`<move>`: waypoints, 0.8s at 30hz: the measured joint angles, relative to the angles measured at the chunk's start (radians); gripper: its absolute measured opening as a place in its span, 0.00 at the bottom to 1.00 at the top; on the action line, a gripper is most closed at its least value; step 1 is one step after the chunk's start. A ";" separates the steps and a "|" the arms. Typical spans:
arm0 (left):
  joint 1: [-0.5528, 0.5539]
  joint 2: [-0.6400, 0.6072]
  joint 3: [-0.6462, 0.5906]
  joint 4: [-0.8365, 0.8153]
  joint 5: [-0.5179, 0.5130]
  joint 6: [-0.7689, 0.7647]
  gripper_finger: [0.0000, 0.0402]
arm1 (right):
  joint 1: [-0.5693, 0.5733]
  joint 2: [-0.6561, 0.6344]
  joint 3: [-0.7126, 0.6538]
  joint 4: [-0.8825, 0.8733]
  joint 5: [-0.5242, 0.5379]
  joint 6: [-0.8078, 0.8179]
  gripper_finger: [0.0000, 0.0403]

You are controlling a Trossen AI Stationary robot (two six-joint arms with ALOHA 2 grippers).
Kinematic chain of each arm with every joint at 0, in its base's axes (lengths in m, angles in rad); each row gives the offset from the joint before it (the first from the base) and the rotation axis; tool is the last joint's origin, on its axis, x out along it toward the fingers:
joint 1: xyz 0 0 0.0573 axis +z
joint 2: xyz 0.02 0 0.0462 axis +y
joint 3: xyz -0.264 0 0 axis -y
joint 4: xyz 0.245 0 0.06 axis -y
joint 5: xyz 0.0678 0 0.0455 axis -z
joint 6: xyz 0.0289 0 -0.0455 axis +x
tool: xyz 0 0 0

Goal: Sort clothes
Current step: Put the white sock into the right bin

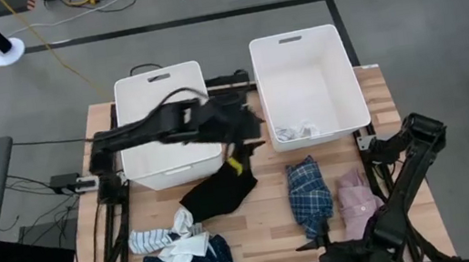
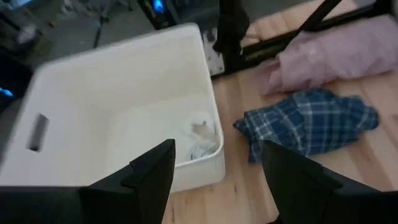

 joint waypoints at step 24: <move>-0.666 -0.184 -0.264 -0.513 -0.232 -0.647 0.58 | -0.090 -0.010 0.000 0.003 -0.004 -0.141 0.53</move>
